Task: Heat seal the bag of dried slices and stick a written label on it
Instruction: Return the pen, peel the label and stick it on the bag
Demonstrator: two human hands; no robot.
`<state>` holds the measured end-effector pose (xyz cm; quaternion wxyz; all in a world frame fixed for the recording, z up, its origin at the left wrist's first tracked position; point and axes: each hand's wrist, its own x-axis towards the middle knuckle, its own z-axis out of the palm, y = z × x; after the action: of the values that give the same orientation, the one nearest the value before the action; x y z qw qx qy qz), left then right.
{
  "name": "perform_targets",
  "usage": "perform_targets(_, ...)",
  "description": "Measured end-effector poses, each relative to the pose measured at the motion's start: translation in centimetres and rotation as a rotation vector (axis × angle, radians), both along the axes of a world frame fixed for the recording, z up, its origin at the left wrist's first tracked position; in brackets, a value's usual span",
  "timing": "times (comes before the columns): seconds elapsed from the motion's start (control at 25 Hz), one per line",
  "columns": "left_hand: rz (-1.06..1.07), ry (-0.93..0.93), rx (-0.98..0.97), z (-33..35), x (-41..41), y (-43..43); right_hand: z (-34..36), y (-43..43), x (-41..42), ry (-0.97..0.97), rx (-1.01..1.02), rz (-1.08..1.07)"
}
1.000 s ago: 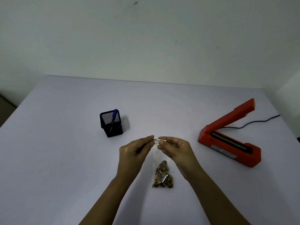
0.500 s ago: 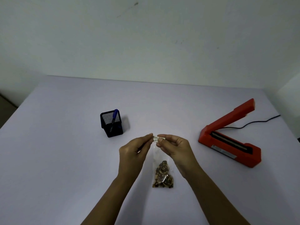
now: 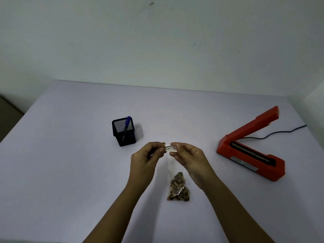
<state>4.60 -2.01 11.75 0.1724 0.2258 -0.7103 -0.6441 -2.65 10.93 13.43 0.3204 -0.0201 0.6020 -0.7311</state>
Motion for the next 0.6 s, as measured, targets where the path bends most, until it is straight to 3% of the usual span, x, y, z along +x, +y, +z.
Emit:
perform_targets(0.12, 0.056, -0.005, 0.029, -0.1, 0.7, -1.2, -0.7, -0.9, -0.3, -0.086, -0.045, -0.009)
perform_targets(0.24, 0.153, -0.028, 0.023, -0.3, 1.6, -3.1, -2.5, -2.5, -0.6, -0.042, -0.002, -0.027)
perform_targets(0.6, 0.359, -0.115, 0.120, -1.8, 4.4, -8.8, -11.9, -12.3, 1.5, 0.213, 0.548, 0.238)
